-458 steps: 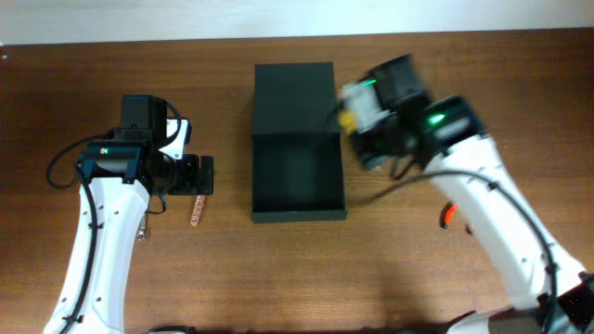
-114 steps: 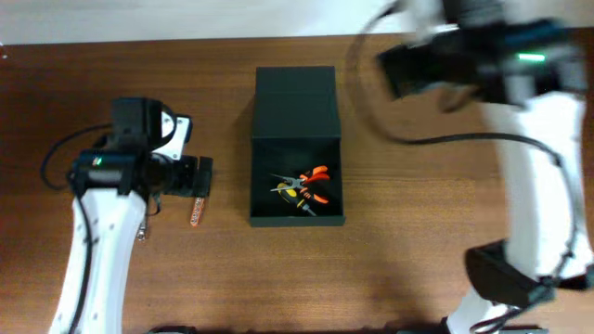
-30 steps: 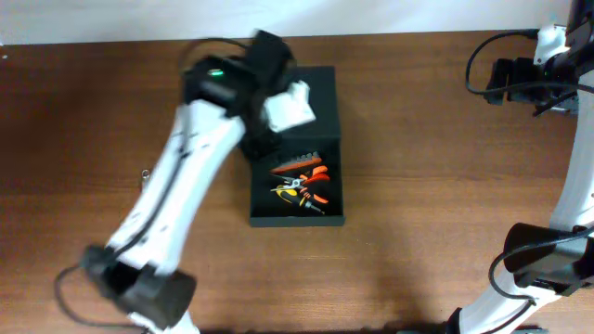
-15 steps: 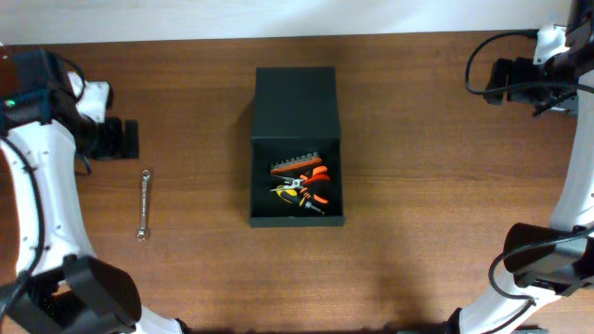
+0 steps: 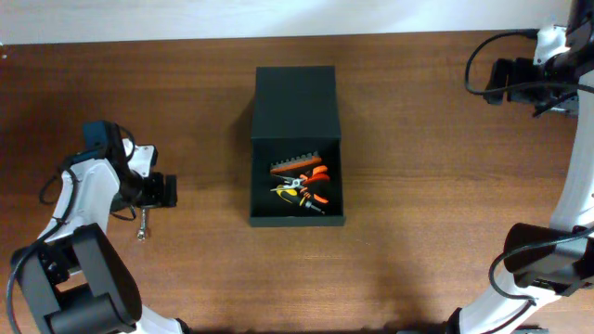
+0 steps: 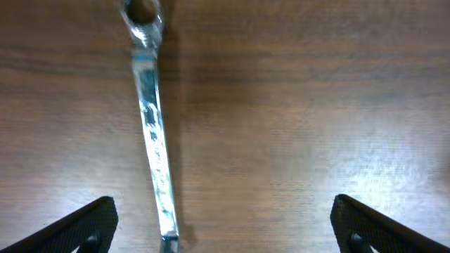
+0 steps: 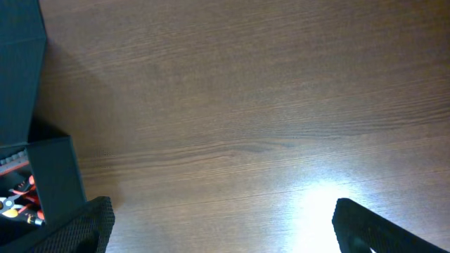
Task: Pack container
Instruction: 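Grasp the silver wrench with the left gripper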
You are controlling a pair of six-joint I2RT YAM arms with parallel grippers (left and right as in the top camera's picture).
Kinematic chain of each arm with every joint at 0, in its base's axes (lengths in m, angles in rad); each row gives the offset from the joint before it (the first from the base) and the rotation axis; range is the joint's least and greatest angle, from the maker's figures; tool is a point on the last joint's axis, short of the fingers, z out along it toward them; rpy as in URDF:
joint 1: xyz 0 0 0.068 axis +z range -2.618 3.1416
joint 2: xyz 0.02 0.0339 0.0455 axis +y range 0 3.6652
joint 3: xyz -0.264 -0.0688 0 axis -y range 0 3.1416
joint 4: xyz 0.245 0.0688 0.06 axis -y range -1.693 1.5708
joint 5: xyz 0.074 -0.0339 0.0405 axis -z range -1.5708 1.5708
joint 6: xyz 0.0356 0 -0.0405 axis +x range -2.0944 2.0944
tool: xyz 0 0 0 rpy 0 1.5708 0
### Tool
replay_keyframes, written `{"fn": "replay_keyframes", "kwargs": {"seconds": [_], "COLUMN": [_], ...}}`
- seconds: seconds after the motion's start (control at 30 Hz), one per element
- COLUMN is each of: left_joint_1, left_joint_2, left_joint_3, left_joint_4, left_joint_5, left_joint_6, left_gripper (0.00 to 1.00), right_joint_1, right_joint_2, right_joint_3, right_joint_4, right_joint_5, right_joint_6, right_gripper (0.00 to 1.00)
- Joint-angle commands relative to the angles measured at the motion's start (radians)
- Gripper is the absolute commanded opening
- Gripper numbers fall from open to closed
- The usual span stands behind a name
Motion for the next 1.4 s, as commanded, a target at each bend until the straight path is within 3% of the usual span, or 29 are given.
{"fn": "replay_keyframes", "kwargs": {"seconds": [0.0,0.57,0.7,0.87,0.97,1.03,1.07,1.17,1.37], "left_joint_1": [-0.001,0.003,0.003,0.003,0.003,0.003,0.003,0.003,0.003], "left_joint_2": [-0.006,0.156,0.156,0.156,0.156,0.156,0.156,0.156,0.156], "left_joint_3": [-0.013,-0.013,-0.013,-0.013,-0.013,-0.013,-0.013,-0.013,-0.013], "left_joint_4": [0.032,0.092,0.092,0.091,0.088,0.088,0.089,0.088,0.090], "left_joint_5": [-0.027,-0.023,-0.023,-0.022,-0.023,-0.023,-0.022,-0.023,-0.023], "left_joint_6": [0.008,0.005,0.005,0.004,0.004,0.004,0.004,0.004,0.004], "left_gripper": [0.99,0.98,0.80,0.66,0.53,0.50,0.44,0.43,0.27], "right_joint_1": [-0.003,-0.003,-0.003,-0.003,-0.003,-0.003,-0.003,-0.003,-0.003], "right_joint_2": [-0.005,-0.005,-0.005,-0.005,-0.005,-0.005,-0.005,-0.005,-0.005], "right_joint_3": [-0.004,-0.004,-0.004,-0.004,-0.004,-0.004,-0.004,-0.004,-0.004], "right_joint_4": [-0.006,-0.007,-0.011,-0.015,-0.018,-0.018,-0.018,-0.019,-0.026], "right_joint_5": [-0.009,-0.008,-0.005,-0.005,-0.005,-0.005,-0.005,-0.005,-0.005], "right_joint_6": [-0.002,-0.002,-0.003,-0.002,-0.002,-0.002,-0.002,-0.002,-0.002], "right_gripper": [0.99,0.99,0.99,0.99,0.99,0.99,0.99,0.99,0.99]}}
